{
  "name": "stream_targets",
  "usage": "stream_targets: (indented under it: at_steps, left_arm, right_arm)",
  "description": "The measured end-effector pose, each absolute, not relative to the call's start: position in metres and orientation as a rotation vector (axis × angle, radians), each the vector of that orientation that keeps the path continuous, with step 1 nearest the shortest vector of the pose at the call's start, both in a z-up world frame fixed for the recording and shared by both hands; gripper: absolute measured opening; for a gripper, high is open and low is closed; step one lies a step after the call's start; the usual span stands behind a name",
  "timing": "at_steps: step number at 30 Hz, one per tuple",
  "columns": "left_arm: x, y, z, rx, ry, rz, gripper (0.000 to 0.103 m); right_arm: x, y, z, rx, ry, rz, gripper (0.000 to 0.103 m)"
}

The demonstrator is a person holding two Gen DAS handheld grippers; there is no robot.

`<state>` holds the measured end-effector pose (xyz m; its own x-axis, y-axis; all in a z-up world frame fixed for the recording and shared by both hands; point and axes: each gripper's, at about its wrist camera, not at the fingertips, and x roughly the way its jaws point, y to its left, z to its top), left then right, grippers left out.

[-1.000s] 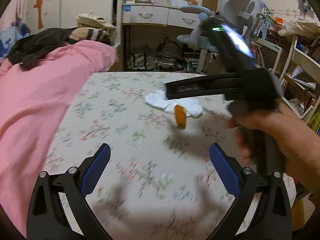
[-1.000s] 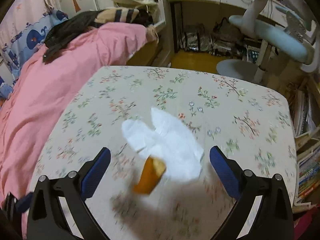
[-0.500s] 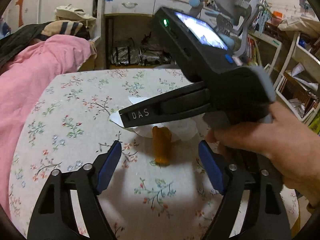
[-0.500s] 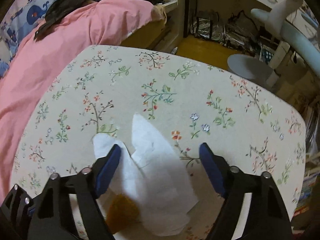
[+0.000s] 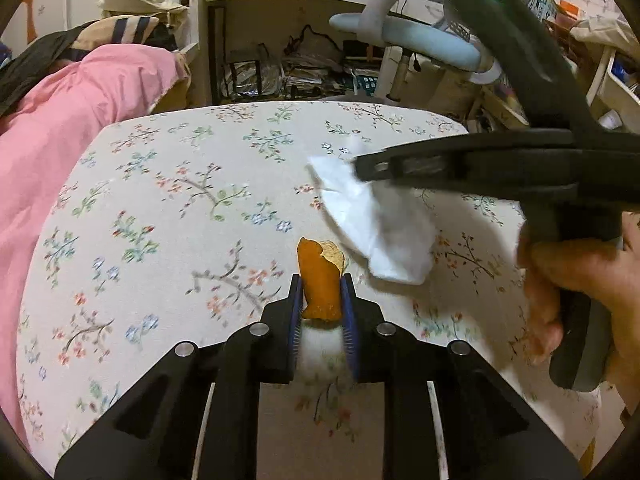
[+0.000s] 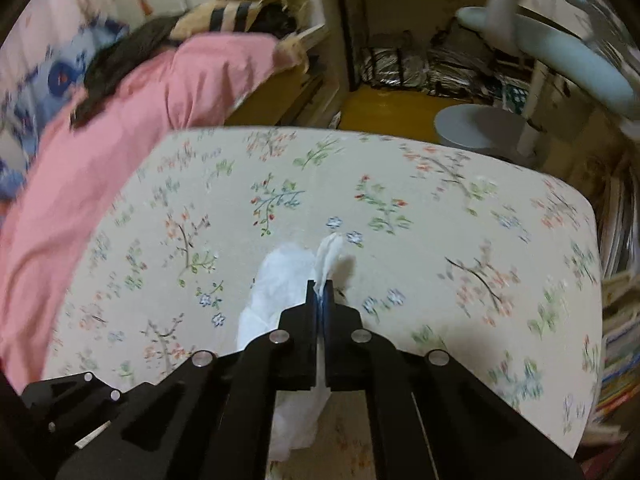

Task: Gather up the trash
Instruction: 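Carry the cloth and orange piece with both tools down over the bin, then open both tools to drop the cloth and orange piece into the bin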

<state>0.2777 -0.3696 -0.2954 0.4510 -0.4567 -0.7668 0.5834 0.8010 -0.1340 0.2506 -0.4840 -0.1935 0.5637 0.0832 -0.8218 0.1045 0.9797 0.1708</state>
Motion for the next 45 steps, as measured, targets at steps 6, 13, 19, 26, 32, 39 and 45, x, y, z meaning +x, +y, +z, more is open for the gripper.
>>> stream_targets:
  at_steps: [6, 13, 19, 26, 32, 39, 45]
  left_arm:
    - [0.249, -0.337, -0.267, 0.125, 0.848, -0.641, 0.018]
    - [0.197, -0.293, -0.228, 0.116, 0.792, -0.646, 0.018]
    - [0.150, -0.255, -0.203, 0.117, 0.756, -0.631, 0.018]
    - [0.088, -0.216, -0.192, 0.139, 0.746, -0.601, 0.018]
    - [0.038, -0.190, -0.196, 0.141, 0.760, -0.581, 0.018]
    - [-0.006, -0.172, -0.216, 0.147, 0.805, -0.569, 0.018]
    - [-0.031, -0.154, -0.244, 0.133, 0.882, -0.544, 0.018]
  right_arm:
    - [0.206, -0.480, -0.163, 0.279, 0.893, 0.007, 0.003]
    - [0.138, -0.448, -0.128, 0.338, 0.815, 0.092, 0.003]
    - [0.078, -0.408, -0.115, 0.343, 0.780, 0.149, 0.003]
    - [0.015, -0.370, -0.115, 0.355, 0.757, 0.174, 0.003]
    - [-0.032, -0.337, -0.117, 0.331, 0.748, 0.182, 0.003]
    - [-0.073, -0.307, -0.148, 0.358, 0.796, 0.164, 0.003]
    - [-0.091, -0.293, -0.190, 0.395, 0.903, 0.145, 0.003]
